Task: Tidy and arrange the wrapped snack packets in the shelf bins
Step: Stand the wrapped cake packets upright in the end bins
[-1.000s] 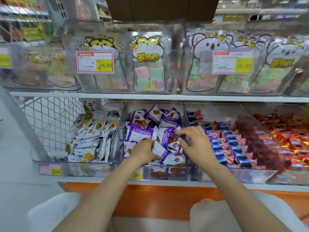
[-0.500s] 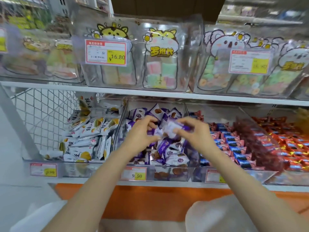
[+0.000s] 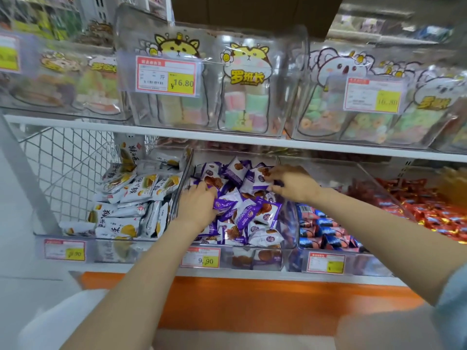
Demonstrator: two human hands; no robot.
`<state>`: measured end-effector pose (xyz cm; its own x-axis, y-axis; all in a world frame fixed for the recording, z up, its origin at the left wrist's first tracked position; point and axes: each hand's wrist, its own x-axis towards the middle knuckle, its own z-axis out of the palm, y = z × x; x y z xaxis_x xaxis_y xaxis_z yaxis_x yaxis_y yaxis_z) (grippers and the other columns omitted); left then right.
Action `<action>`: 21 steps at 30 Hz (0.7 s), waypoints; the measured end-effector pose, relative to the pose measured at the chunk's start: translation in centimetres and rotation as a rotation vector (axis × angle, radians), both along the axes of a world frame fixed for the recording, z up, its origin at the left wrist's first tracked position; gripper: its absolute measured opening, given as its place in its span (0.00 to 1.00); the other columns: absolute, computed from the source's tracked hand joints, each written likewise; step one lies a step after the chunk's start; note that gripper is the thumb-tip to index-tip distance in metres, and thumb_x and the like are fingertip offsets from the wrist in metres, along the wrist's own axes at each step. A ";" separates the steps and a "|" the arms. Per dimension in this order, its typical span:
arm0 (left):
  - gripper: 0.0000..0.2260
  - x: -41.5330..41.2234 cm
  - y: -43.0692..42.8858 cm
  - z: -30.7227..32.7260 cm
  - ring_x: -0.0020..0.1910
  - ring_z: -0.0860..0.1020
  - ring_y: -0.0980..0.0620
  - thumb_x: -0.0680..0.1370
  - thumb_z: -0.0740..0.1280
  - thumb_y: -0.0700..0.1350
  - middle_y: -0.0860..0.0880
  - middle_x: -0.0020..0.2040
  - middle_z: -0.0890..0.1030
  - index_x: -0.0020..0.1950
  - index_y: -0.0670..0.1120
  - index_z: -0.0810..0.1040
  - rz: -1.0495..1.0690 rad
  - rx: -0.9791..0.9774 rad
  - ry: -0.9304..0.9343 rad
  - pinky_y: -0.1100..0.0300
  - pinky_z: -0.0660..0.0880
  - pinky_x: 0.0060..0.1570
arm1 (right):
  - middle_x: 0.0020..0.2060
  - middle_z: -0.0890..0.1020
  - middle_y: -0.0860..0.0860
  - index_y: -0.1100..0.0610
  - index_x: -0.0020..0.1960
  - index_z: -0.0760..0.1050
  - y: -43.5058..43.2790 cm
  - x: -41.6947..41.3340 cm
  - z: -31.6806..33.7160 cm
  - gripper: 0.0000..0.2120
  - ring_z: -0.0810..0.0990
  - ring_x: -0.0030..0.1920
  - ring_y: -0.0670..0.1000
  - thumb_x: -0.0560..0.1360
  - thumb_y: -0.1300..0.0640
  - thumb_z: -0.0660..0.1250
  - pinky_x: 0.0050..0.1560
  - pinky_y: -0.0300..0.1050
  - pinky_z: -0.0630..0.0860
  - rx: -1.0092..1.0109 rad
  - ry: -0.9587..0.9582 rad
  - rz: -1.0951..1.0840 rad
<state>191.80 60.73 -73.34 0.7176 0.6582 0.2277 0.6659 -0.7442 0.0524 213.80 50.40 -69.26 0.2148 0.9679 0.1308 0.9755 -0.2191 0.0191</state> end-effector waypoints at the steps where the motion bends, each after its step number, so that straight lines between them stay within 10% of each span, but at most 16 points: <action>1: 0.17 0.0 -0.2 0.4 0.60 0.72 0.46 0.76 0.66 0.53 0.47 0.60 0.74 0.62 0.48 0.72 0.003 -0.022 -0.045 0.55 0.68 0.54 | 0.64 0.75 0.52 0.53 0.65 0.75 0.0 -0.1 0.4 0.18 0.74 0.60 0.53 0.77 0.48 0.64 0.54 0.41 0.68 0.002 0.023 -0.007; 8: 0.14 1.9 -2.0 2.2 0.49 0.75 0.51 0.72 0.72 0.47 0.50 0.51 0.77 0.56 0.48 0.77 -0.183 -0.345 -0.519 0.61 0.68 0.44 | 0.58 0.77 0.42 0.48 0.63 0.75 -2.7 -3.4 3.5 0.22 0.73 0.58 0.39 0.70 0.53 0.73 0.59 0.34 0.66 0.048 0.649 0.113; 14: 0.11 4.9 -4.7 1.2 0.51 0.77 0.51 0.72 0.72 0.38 0.47 0.55 0.75 0.53 0.44 0.75 -0.243 -0.677 -0.653 0.57 0.76 0.55 | 0.50 0.82 0.51 0.56 0.52 0.78 -3.7 -1.6 1.3 0.10 0.79 0.49 0.53 0.71 0.60 0.71 0.44 0.43 0.71 0.161 0.031 0.118; 21: 0.10 3.0 -2.1 1.6 0.54 0.75 0.51 0.76 0.68 0.44 0.49 0.58 0.73 0.57 0.47 0.77 -0.158 -0.505 -0.393 0.56 0.72 0.57 | 0.49 0.82 0.48 0.55 0.48 0.82 -3.7 -0.5 1.5 0.08 0.79 0.51 0.50 0.73 0.57 0.66 0.46 0.39 0.70 -0.001 0.032 0.166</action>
